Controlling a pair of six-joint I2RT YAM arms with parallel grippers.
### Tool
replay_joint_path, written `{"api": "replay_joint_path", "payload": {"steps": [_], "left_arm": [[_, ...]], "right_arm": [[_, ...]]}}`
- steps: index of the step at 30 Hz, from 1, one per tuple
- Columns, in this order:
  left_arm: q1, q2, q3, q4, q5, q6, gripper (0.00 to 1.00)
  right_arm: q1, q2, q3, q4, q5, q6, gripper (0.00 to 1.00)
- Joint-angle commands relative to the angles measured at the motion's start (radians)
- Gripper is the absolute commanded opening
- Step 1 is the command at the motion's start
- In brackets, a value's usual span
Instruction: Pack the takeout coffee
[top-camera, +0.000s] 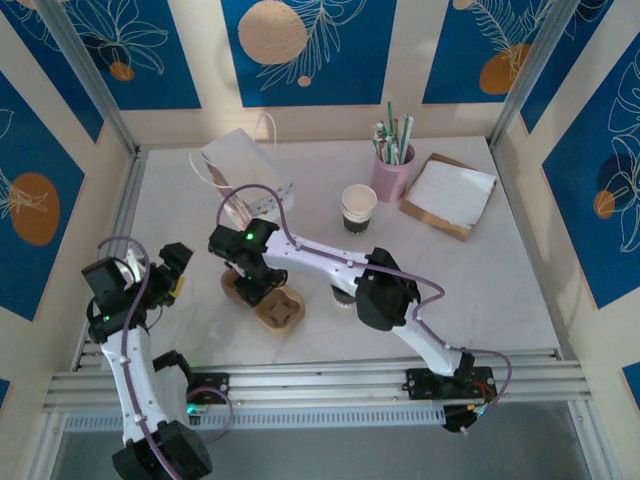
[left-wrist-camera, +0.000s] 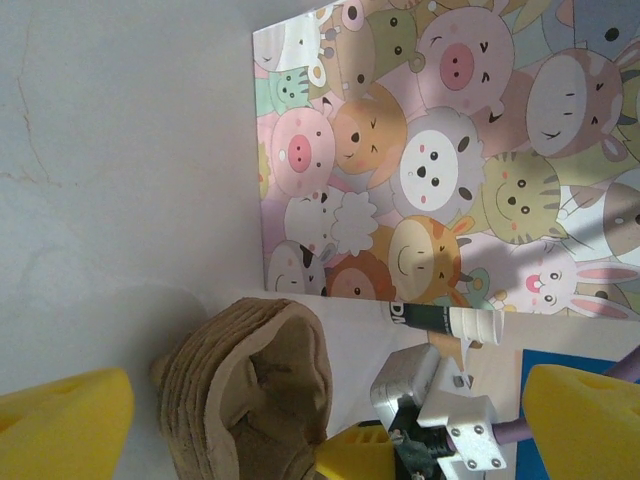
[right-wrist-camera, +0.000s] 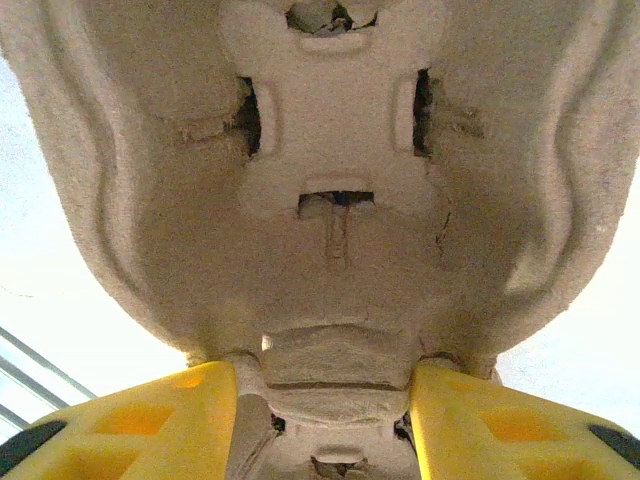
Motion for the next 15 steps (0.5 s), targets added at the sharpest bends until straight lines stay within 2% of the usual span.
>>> {"api": "replay_joint_path", "payload": {"steps": [1, 15], "left_arm": [[0.011, -0.012, 0.007, -0.007, 0.029, 0.029, 1.00], [0.011, -0.013, 0.007, -0.003, 0.026, 0.028, 1.00]], "right_arm": [[-0.005, 0.016, 0.019, -0.007, -0.019, -0.005, 0.49], [-0.001, -0.002, 0.030, -0.021, -0.007, -0.002, 0.46]]}}
